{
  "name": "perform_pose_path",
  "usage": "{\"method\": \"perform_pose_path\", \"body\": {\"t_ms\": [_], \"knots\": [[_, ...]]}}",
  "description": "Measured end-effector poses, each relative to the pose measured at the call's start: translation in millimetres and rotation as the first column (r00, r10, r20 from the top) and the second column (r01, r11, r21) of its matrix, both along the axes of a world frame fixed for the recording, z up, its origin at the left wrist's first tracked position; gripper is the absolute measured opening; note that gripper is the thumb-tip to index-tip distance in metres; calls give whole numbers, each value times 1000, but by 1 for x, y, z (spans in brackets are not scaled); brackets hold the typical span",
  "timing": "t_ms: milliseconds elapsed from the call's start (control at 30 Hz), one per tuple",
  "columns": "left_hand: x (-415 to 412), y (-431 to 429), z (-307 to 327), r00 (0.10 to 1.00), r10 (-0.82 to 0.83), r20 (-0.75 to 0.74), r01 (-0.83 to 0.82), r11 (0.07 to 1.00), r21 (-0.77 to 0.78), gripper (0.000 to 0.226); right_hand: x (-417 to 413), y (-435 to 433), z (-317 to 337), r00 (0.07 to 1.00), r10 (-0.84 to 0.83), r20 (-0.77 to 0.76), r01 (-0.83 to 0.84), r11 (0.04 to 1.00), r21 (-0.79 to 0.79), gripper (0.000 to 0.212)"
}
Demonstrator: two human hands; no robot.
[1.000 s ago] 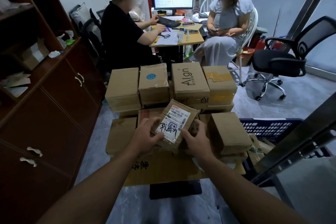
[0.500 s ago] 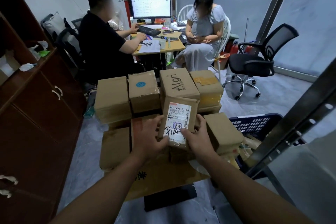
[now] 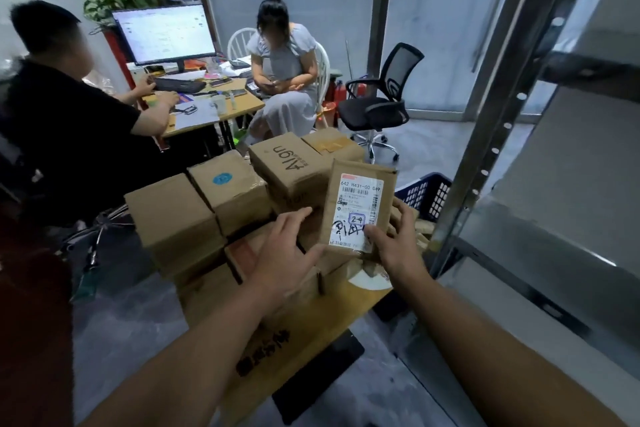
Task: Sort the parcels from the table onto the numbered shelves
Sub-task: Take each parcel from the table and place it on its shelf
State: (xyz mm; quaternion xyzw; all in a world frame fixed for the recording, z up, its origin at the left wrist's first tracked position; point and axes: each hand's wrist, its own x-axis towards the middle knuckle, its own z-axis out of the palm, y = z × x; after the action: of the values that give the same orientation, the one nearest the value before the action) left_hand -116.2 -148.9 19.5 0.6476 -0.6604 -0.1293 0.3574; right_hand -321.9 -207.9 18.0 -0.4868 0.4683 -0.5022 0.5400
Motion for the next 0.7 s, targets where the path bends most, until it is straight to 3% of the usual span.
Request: {"method": "perform_pose_path", "body": {"t_ms": [133, 300, 700], "knots": [[-1, 5, -1, 964, -156, 216, 140, 986, 86, 56, -31, 37, -3, 987, -157, -44, 157, 988, -7, 60], [-30, 7, 2, 798, -337, 499, 274, 941, 197, 49, -78, 92, -9, 932, -359, -45, 361, 931, 49, 63], [-202, 55, 11, 501, -662, 557, 615, 725, 309, 56, -206, 256, -7, 717, -697, -26, 697, 716, 48, 56]]}}
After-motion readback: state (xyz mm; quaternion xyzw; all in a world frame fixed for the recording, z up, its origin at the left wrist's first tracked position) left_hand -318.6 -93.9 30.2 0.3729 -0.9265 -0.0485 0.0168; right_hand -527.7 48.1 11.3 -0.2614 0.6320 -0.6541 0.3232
